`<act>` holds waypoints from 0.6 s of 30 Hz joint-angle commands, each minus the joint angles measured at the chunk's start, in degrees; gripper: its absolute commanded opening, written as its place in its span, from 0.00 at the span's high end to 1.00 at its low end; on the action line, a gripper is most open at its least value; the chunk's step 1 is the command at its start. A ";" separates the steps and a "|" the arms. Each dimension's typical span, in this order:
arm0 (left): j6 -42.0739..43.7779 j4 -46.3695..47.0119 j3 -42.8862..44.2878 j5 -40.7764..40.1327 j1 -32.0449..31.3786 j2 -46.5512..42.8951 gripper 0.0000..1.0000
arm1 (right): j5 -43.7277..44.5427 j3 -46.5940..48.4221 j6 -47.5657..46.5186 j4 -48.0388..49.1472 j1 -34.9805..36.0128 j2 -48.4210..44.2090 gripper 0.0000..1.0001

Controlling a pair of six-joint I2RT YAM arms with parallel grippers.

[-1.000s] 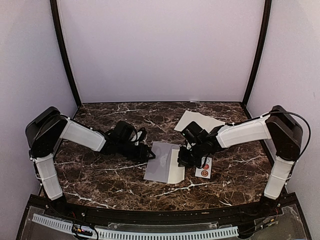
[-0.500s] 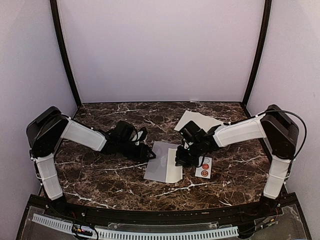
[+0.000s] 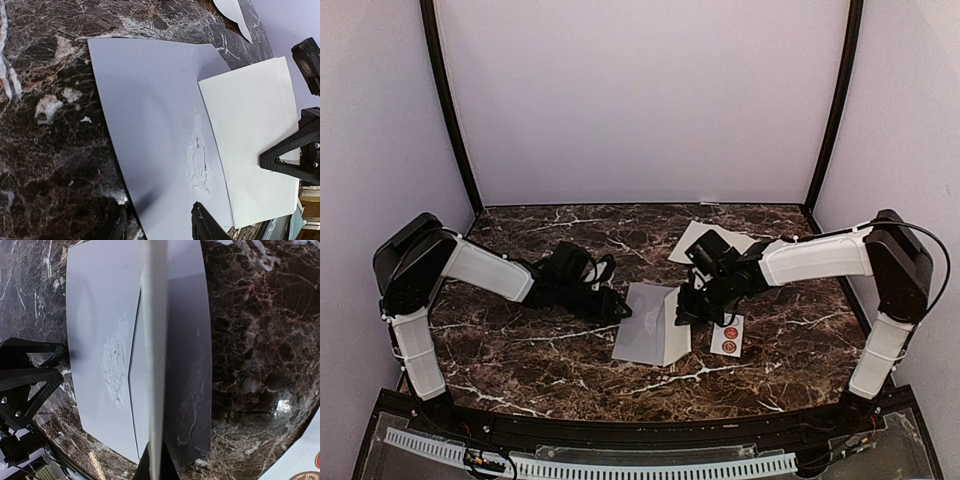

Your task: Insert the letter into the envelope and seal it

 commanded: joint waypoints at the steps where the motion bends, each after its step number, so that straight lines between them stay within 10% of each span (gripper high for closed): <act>1: 1.45 -5.88 0.67 -2.71 0.04 0.23 0.57 | -1.72 2.72 -2.46 -5.74 -1.04 -2.06 1.00; 18: 2.09 -5.87 4.47 -2.68 0.04 1.84 0.56 | -10.64 6.66 -5.94 -9.11 -5.21 1.99 1.00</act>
